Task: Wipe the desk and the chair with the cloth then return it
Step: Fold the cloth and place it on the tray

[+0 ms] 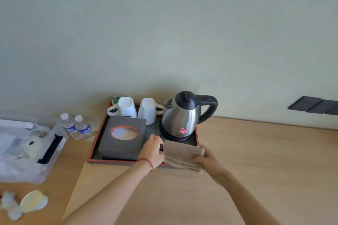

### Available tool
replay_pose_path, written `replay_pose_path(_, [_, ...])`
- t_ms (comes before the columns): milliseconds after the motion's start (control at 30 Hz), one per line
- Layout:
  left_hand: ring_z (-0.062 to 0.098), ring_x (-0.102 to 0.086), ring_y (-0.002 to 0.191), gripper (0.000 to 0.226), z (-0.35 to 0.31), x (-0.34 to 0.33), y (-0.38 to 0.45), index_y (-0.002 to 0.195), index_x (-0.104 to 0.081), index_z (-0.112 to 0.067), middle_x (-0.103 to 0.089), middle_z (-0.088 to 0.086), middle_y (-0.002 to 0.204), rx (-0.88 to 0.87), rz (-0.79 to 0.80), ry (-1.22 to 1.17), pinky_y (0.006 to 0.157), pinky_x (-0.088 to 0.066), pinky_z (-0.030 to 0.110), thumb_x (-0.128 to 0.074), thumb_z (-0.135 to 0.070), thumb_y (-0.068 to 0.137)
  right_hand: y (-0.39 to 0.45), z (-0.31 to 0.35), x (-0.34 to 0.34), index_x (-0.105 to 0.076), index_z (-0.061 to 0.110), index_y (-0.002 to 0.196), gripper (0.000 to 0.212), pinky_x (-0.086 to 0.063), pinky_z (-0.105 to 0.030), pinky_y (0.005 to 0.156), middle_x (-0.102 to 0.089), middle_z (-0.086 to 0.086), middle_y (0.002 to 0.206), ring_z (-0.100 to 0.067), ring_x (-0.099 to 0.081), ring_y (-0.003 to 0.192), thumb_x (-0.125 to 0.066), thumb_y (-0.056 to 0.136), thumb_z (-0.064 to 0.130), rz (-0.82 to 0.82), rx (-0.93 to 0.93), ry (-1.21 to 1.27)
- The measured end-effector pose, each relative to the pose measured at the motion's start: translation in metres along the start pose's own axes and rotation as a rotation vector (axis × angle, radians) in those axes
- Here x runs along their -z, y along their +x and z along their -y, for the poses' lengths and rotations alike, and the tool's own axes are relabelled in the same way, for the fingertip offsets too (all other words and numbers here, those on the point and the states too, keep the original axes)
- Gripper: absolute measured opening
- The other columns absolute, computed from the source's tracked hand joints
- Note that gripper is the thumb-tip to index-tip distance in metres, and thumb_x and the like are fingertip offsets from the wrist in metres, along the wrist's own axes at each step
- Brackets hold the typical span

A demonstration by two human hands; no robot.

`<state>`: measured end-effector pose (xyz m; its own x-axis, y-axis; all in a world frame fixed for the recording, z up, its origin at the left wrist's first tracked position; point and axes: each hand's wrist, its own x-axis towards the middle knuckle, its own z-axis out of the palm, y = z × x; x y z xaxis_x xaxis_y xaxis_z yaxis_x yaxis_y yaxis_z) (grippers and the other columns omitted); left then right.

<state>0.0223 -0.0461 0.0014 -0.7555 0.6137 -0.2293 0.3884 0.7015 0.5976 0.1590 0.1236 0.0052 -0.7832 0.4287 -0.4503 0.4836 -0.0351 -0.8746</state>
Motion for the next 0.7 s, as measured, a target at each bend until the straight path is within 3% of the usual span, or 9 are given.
replay_pose_path(133, [0.026,-0.04,0.121,0.054,-0.001,0.003,0.032,0.131,-0.049,-0.016,-0.041,0.004,0.136,-0.225,0.1,0.35,0.093,-0.045,0.037,-0.045,0.01,0.084,0.006,-0.001,0.0,-0.052,0.016,0.079,0.021,-0.042,-0.027,0.064,-0.048,-0.005,0.08,-0.017,-0.047,0.079,-0.051,0.074,-0.004,0.044,-0.089,0.169])
replay_pose_path(233, [0.03,-0.038,0.124,0.064,-0.002,-0.003,0.053,0.14,-0.041,-0.018,-0.041,0.005,0.139,-0.29,0.265,0.521,0.095,-0.042,0.042,-0.042,0.014,0.084,0.009,0.004,0.0,-0.053,0.01,0.089,0.029,-0.041,-0.03,0.063,-0.048,-0.009,0.085,-0.022,-0.046,0.081,-0.051,0.061,0.003,0.066,-0.118,0.223])
replay_pose_path(300, [0.032,-0.037,0.125,0.061,-0.002,-0.008,0.058,0.137,-0.044,-0.014,-0.043,0.006,0.137,-0.287,0.342,0.604,0.095,-0.044,0.045,-0.043,0.014,0.084,0.013,0.006,0.002,-0.056,0.008,0.089,0.034,-0.041,-0.031,0.06,-0.052,-0.011,0.084,-0.022,-0.049,0.078,-0.05,0.056,0.003,0.055,-0.132,0.25])
replay_pose_path(433, [0.031,-0.038,0.123,0.045,-0.001,-0.013,0.06,0.122,-0.055,-0.008,-0.048,0.009,0.128,-0.288,0.288,0.713,0.09,-0.044,0.042,-0.045,0.014,0.084,0.019,0.007,0.005,-0.053,0.008,0.089,0.039,-0.04,-0.03,0.056,-0.049,-0.014,0.083,-0.021,-0.051,0.073,-0.046,0.051,0.002,0.067,-0.14,0.306])
replay_pose_path(567, [0.03,-0.045,0.12,0.036,0.001,-0.011,0.063,0.117,-0.058,-0.004,-0.052,0.012,0.124,-0.295,0.285,0.661,0.088,-0.047,0.041,-0.043,0.012,0.088,0.024,0.006,-0.002,-0.055,0.007,0.084,0.035,-0.044,-0.027,0.053,-0.054,-0.012,0.078,-0.02,-0.057,0.068,-0.044,0.051,0.002,0.106,-0.202,0.374])
replay_pose_path(700, [0.033,-0.055,0.113,0.028,0.004,0.005,0.068,0.113,-0.06,-0.006,-0.053,0.013,0.123,-0.307,0.276,0.579,0.09,-0.045,0.042,-0.045,0.002,0.091,0.035,0.005,-0.016,-0.061,0.005,0.091,0.043,-0.047,-0.032,0.06,-0.059,-0.01,0.079,-0.025,-0.059,0.073,-0.045,0.051,0.003,0.13,-0.286,0.448])
